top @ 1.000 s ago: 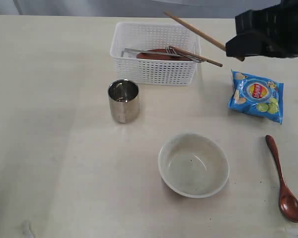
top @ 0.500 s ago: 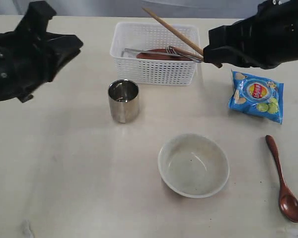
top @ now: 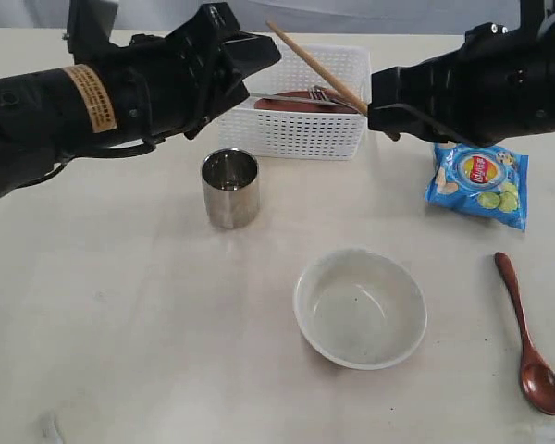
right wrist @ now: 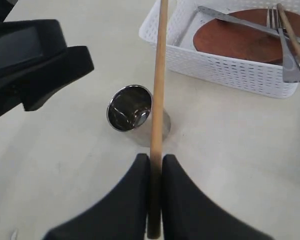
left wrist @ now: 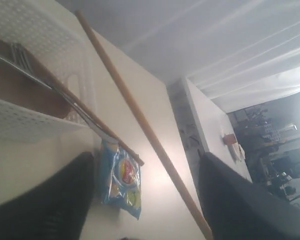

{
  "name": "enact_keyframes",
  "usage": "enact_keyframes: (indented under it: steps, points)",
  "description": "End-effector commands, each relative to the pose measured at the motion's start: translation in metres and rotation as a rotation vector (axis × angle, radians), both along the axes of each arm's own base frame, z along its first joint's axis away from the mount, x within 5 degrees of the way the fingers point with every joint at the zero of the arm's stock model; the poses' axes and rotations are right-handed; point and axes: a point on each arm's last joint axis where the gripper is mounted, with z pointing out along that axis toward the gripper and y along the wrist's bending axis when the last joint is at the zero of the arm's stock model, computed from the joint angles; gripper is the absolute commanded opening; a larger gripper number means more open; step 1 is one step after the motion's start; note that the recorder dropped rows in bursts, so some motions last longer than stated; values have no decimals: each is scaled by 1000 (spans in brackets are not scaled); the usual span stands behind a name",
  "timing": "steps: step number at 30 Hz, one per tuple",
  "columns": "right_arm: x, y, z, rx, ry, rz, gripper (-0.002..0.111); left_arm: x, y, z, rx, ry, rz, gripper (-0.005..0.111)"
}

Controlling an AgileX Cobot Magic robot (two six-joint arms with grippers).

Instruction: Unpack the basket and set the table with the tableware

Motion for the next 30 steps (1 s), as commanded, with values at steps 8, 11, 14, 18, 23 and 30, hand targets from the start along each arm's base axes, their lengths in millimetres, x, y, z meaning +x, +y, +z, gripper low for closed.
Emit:
enact_keyframes:
  steps: [8,11,14,18,23,30]
  points:
    - [-1,0,1,11,-1,-7,-1,29,-28,-8,-45,-42,-45,59]
    - [-1,0,1,10,2,-5,-1,34,-32,-10,-69,-11,-41,59]
    - [-1,0,1,10,2,-5,-1,40,-36,-11,-96,16,-34,59]
    - [-1,0,1,10,2,-5,-1,44,-39,-13,-103,19,-34,59]
    - [-2,0,1,9,3,-2,-1,48,-44,-14,-138,39,-37,59]
    - [-1,0,1,8,-8,-6,-1,49,-53,-27,-286,172,-82,58]
